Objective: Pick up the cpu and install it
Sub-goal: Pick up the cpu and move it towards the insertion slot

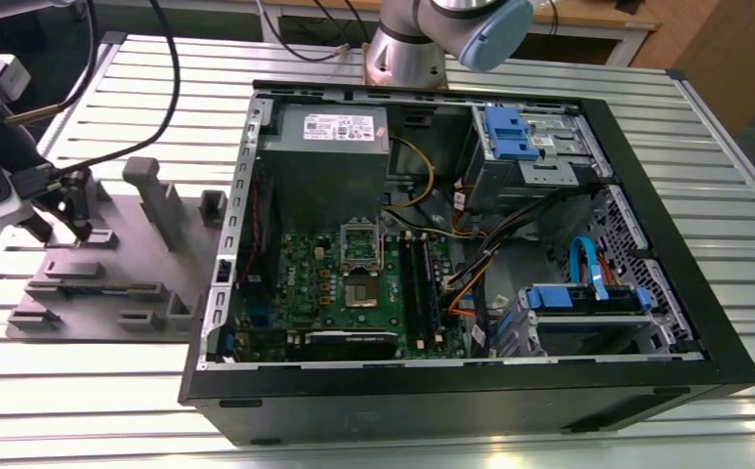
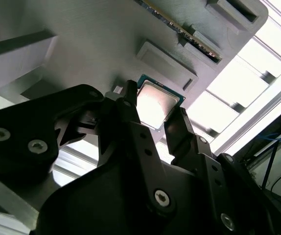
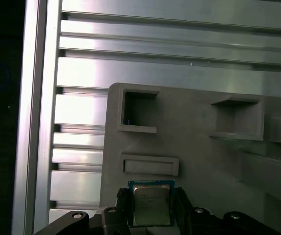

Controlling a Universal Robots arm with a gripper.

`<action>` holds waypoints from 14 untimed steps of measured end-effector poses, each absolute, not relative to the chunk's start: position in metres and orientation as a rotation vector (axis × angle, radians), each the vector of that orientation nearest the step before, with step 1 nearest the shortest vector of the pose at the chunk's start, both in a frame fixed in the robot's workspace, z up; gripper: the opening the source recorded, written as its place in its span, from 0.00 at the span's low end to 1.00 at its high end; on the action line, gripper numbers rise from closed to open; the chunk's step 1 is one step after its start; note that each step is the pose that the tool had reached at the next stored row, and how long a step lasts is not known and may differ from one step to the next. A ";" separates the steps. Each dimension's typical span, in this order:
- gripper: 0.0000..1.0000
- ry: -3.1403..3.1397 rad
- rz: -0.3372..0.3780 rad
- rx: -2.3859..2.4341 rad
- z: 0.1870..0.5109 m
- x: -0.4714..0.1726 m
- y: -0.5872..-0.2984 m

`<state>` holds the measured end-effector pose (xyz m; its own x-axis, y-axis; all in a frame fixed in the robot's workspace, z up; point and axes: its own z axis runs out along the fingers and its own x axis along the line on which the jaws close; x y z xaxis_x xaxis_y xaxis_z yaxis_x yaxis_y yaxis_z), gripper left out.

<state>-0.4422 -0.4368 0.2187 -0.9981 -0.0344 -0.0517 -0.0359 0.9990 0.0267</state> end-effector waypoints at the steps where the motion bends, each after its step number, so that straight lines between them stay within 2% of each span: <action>1: 0.47 3.090 0.043 -0.054 0.220 -0.442 -0.437; 14: 0.47 3.090 0.043 -0.054 0.228 -0.442 -0.437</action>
<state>-0.4422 -0.4368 0.2280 -0.9981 -0.0344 -0.0517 -0.0358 0.9990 0.0267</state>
